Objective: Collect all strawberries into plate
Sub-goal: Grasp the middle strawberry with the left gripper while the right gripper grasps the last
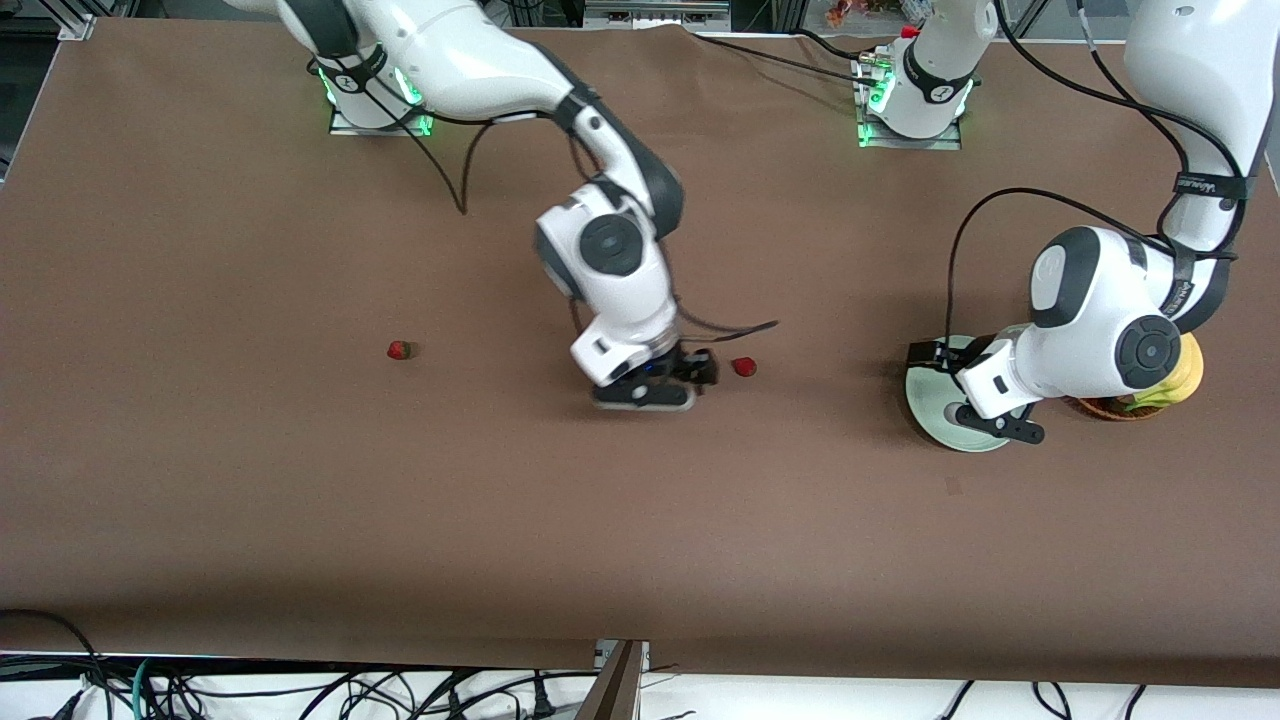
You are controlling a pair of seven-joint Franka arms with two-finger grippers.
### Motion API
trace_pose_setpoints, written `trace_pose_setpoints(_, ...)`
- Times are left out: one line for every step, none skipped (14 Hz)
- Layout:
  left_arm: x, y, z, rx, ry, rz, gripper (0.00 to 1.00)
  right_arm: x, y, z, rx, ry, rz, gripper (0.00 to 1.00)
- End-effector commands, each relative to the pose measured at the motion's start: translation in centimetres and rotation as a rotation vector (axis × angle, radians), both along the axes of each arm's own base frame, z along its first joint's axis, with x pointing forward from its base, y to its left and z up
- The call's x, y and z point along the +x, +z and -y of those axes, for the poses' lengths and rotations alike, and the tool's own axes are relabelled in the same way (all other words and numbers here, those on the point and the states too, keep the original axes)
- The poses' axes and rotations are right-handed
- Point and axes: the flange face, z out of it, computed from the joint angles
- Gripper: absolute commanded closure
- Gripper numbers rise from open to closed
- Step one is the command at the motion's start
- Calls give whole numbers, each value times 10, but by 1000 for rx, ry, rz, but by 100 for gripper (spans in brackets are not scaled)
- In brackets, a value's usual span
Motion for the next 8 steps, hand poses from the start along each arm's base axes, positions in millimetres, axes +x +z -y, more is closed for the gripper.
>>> trace_pose_setpoints(-2,0,53,16,137,4,0,26,14,67,-56,100,-91,0)
trace_pose_setpoints(-5,1,81,30,184,13,0,41,17,101,-68,118,-109,0)
trace_pose_setpoints(-8,-5,105,39,241,15,0,53,15,134,-76,142,-121,0)
trace_pose_setpoints(-7,-11,121,42,307,26,0,61,11,168,-85,171,-136,0)
trace_pose_setpoints(-7,-23,136,27,349,51,0,65,1,200,-93,206,-161,0)
trace_pose_setpoints(-5,-34,149,1,373,88,0,69,-10,231,-97,217,-185,0)
trace_pose_setpoints(-9,-39,172,-16,386,111,0,67,-15,251,-100,208,-202,0)
trace_pose_setpoints(-15,-43,192,-6,423,108,0,62,-24,270,-113,185,-224,0)
